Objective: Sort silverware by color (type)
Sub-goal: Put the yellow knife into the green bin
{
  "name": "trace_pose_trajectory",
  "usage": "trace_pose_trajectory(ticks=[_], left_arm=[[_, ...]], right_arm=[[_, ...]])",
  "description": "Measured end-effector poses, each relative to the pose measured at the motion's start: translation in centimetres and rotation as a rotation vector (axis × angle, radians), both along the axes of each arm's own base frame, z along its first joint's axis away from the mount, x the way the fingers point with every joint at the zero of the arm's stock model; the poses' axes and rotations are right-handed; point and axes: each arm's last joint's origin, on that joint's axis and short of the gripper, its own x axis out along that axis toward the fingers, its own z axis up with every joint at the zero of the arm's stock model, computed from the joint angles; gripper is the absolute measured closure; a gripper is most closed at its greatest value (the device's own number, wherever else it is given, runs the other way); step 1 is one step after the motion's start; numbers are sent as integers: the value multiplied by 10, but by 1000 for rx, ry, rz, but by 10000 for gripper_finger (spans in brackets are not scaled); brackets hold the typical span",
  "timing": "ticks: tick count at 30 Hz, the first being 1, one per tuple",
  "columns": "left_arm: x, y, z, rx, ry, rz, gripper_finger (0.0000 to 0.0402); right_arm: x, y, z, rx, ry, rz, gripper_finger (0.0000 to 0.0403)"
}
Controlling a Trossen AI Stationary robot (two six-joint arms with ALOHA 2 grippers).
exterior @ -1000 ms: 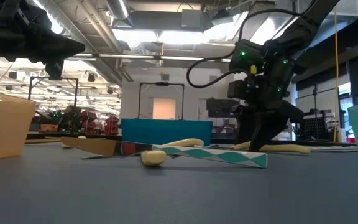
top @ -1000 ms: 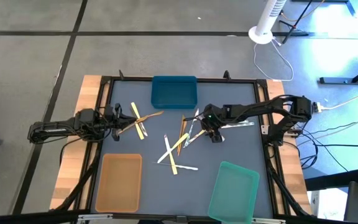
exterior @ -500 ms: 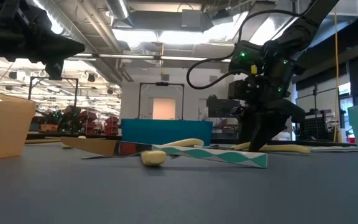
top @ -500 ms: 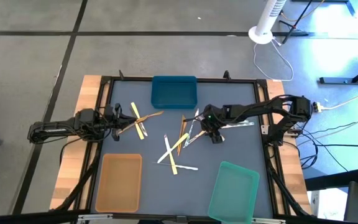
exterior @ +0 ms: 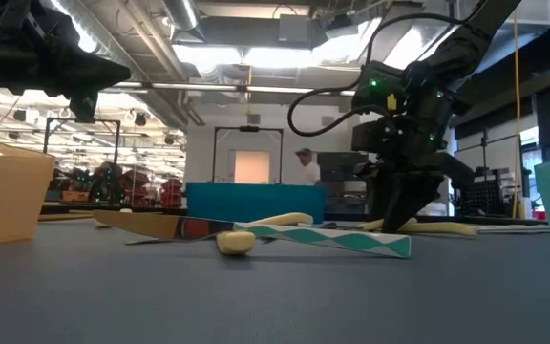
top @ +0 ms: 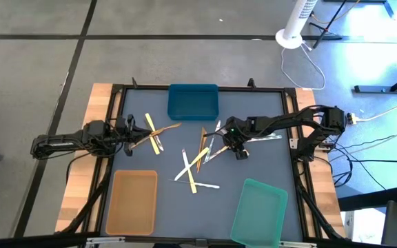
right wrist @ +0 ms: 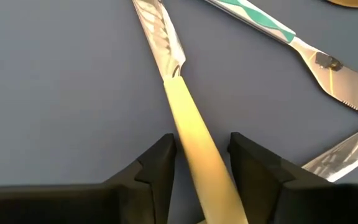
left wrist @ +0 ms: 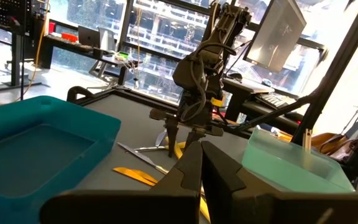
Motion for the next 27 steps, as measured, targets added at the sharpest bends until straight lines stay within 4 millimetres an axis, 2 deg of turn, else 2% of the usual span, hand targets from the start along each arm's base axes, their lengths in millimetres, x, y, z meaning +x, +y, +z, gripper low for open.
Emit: trace_pose_trajectory(ticks=[16,27], left_arm=[[0,0,0,0,0,0,401],[0,0,0,0,0,0,401]], right_arm=[[0,0,0,6,-2,3,305],[6,-1,9,2,23,-2,362]])
